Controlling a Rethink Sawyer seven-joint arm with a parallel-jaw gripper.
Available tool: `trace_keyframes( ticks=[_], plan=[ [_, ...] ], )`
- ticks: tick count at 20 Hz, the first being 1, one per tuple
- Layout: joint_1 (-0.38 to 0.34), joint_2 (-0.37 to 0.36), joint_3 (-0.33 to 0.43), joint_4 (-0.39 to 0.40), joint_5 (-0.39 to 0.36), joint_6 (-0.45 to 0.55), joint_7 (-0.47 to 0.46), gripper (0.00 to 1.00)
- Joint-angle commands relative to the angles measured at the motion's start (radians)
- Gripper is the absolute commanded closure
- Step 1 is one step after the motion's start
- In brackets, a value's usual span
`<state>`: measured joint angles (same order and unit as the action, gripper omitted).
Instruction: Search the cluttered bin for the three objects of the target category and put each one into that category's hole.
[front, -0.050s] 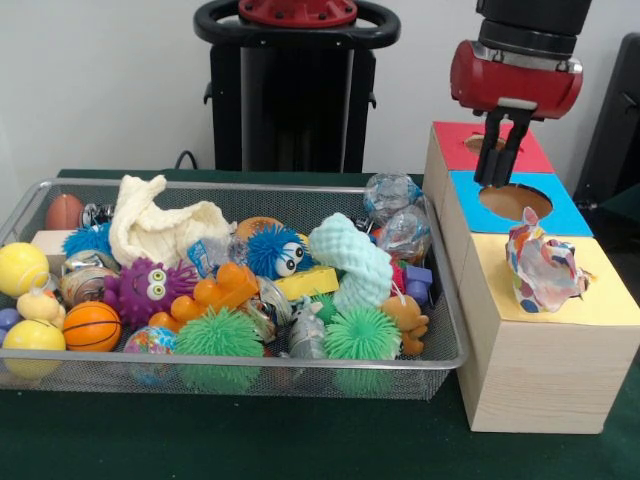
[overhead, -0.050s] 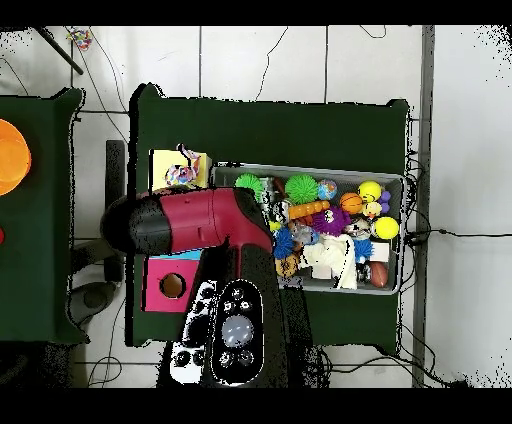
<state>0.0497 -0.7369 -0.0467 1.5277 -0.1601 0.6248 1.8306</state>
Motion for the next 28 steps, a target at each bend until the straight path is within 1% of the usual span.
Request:
trace_keyframes(
  ticks=[1, 3, 5, 8, 11, 13, 16, 19, 24, 28],
  plan=[
    [-0.014, 0.059, 0.093, -0.013, 0.015, 0.037, 0.054, 1.0],
    [-0.014, 0.07, 0.082, -0.036, 0.002, 0.046, 0.051, 1.0],
    [-0.018, 0.09, 0.084, -0.075, -0.013, 0.064, 0.023, 1.0],
    [-0.043, 0.104, 0.117, -0.104, -0.019, 0.092, -0.046, 1.0],
    [-0.041, 0.124, 0.135, -0.16, -0.022, 0.141, -0.076, 1.0],
    [-0.027, 0.144, 0.128, -0.208, -0.033, 0.165, -0.072, 1.0],
    [0.006, 0.174, 0.088, -0.274, -0.061, 0.171, -0.034, 1.0],
    [0.017, 0.2, 0.086, -0.334, -0.065, 0.197, -0.036, 1.0],
    [0.015, 0.226, 0.119, -0.374, -0.059, 0.212, -0.062, 1.0],
    [-0.012, 0.225, 0.151, -0.339, -0.052, 0.171, -0.093, 1.0]
  ],
)
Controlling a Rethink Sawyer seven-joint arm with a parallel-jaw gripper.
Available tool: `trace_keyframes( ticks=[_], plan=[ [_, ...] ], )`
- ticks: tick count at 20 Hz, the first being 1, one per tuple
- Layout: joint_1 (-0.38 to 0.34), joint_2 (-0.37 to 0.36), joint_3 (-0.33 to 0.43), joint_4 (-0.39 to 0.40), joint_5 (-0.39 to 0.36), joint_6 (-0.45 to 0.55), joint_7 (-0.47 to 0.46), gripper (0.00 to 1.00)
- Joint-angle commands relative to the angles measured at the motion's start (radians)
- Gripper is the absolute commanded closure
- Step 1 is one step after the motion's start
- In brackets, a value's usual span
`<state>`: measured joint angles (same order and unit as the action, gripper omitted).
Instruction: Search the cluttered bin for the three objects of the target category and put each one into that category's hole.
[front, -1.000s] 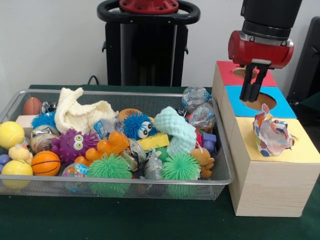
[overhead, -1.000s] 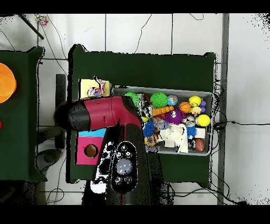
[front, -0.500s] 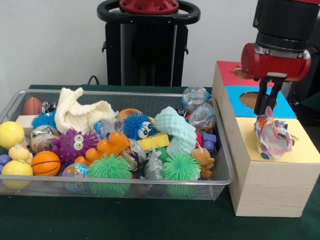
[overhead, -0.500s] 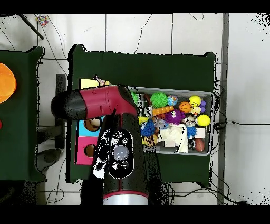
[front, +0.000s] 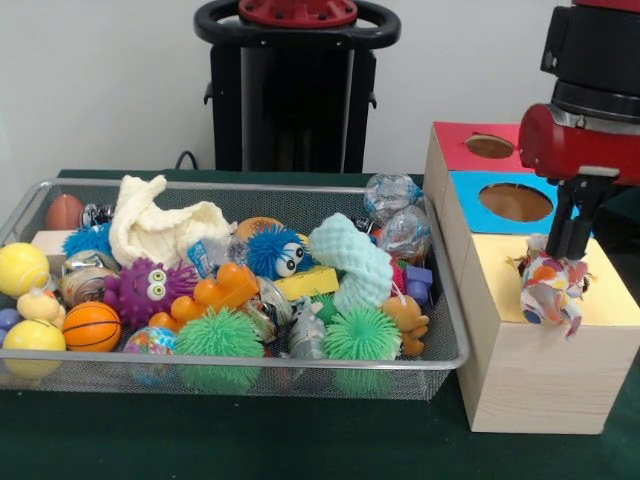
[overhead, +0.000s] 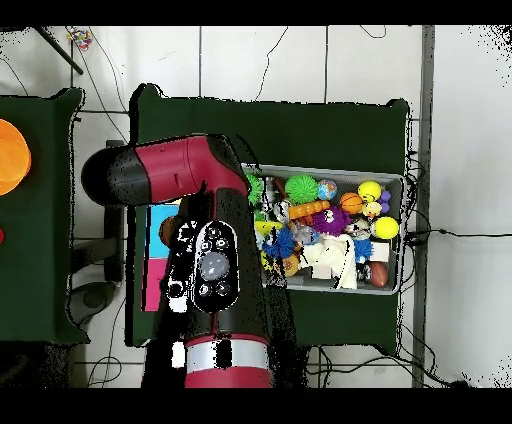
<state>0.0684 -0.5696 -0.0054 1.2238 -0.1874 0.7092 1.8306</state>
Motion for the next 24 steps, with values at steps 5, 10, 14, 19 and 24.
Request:
trace_keyframes(
  ticks=[5, 10, 14, 19, 24],
  plan=[
    [-0.071, 0.072, 0.156, -0.023, -0.028, 0.044, -0.133, 1.0],
    [-0.113, 0.065, 0.193, 0.038, -0.044, -0.016, -0.15, 1.0],
    [-0.148, 0.037, 0.208, 0.102, -0.069, -0.04, -0.167, 1.0],
    [-0.2, 0.017, 0.241, 0.16, -0.098, -0.084, -0.188, 1.0],
    [-0.231, -0.022, 0.211, 0.223, -0.158, -0.168, -0.128, 1.0]
  ],
)
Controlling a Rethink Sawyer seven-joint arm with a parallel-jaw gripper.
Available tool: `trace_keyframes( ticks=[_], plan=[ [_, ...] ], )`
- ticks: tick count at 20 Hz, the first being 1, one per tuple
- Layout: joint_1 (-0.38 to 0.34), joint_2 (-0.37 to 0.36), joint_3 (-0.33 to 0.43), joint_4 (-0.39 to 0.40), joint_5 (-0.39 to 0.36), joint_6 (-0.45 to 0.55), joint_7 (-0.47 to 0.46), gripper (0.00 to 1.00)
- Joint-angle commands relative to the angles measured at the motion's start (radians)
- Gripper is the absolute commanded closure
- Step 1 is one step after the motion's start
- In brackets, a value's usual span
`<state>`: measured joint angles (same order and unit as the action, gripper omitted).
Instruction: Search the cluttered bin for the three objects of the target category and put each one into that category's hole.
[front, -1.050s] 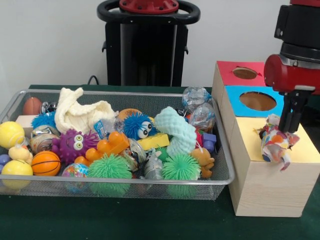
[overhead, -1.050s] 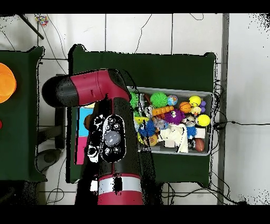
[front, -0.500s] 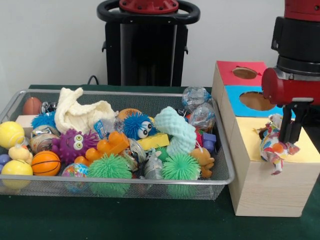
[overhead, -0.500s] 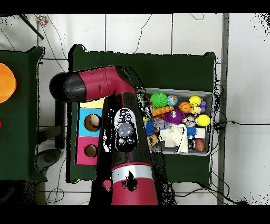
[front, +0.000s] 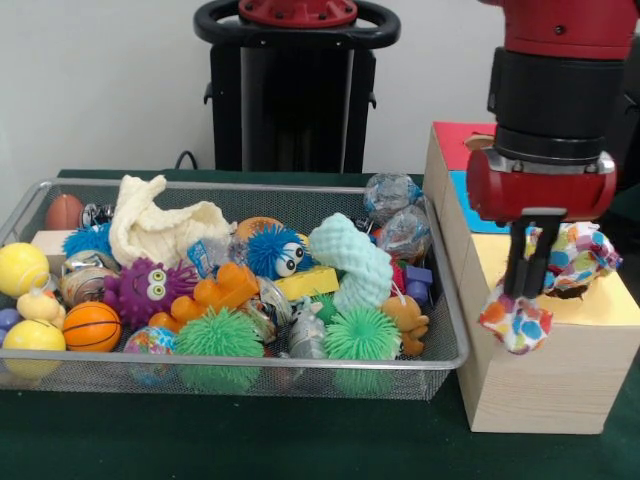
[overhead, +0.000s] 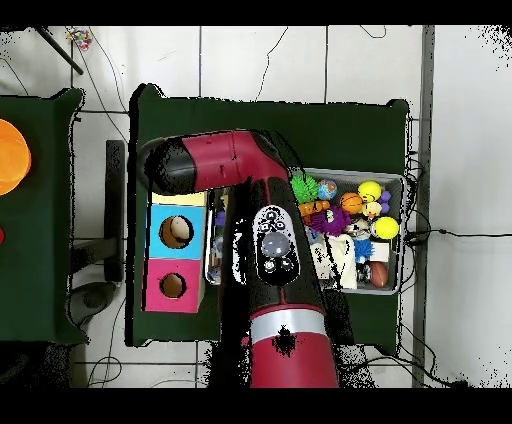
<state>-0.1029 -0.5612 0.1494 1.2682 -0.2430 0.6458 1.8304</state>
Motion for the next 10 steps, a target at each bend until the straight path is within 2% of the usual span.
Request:
trace_keyframes(
  ticks=[1, 6, 10],
  plan=[
    [-0.05, -0.045, 0.03, 0.187, -0.117, -0.099, -0.105, 1.0],
    [0.026, -0.108, -0.093, 0.255, -0.199, -0.078, -0.014, 1.0],
    [0.073, -0.135, -0.132, 0.302, -0.225, -0.116, 0.058, 1.0]
  ],
)
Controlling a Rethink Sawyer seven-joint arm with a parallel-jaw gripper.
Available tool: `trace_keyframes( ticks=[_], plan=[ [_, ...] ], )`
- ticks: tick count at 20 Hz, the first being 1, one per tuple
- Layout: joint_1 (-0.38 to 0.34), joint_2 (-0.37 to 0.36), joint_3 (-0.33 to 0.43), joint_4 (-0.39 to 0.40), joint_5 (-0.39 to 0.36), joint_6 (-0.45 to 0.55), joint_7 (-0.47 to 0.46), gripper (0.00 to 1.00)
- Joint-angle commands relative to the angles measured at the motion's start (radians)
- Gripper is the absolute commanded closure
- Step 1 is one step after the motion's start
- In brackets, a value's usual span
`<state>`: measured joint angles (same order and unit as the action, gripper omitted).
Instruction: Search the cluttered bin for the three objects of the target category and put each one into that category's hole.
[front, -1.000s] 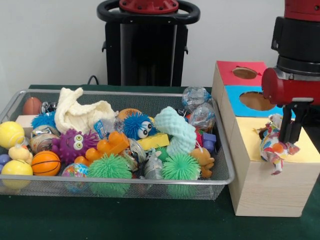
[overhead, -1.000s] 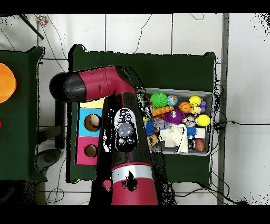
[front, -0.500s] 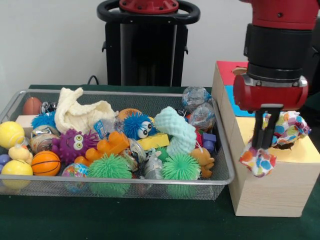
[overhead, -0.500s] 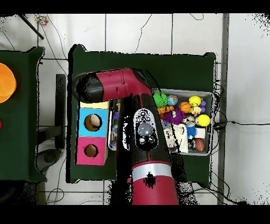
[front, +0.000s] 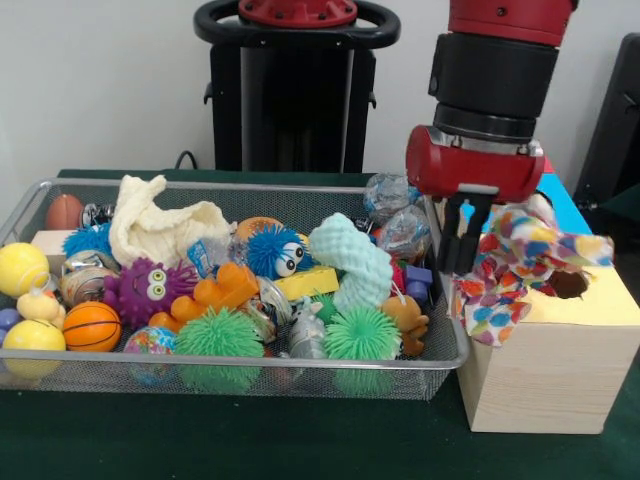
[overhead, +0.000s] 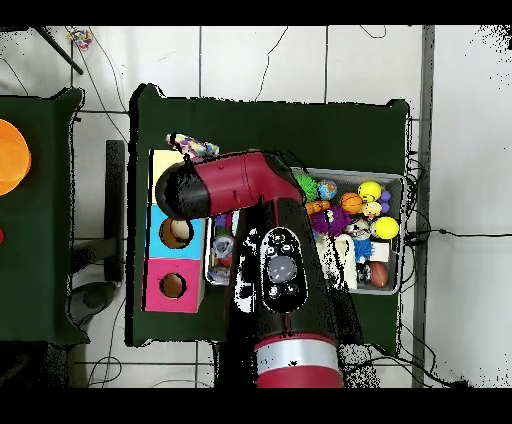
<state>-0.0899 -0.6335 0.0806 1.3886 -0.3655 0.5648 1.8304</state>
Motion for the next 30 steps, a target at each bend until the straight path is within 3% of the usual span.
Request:
trace_keyframes(
  ticks=[1, 5, 13, 20, 27, 30],
  plan=[
    [0.076, -0.066, -0.074, 0.185, -0.108, -0.04, 0.075, 1.0],
    [0.136, -0.09, -0.103, 0.2, -0.101, -0.018, 0.116, 1.0],
    [0.199, -0.136, -0.091, 0.282, -0.051, -0.031, 0.129, 1.0],
    [0.183, -0.209, -0.052, 0.332, 0.004, -0.027, 0.101, 1.0],
    [0.122, -0.212, 0.02, 0.323, 0.029, -0.017, 0.008, 1.0],
    [0.087, -0.285, 0.065, 0.322, 0.072, 0.037, -0.048, 1.0]
  ],
)
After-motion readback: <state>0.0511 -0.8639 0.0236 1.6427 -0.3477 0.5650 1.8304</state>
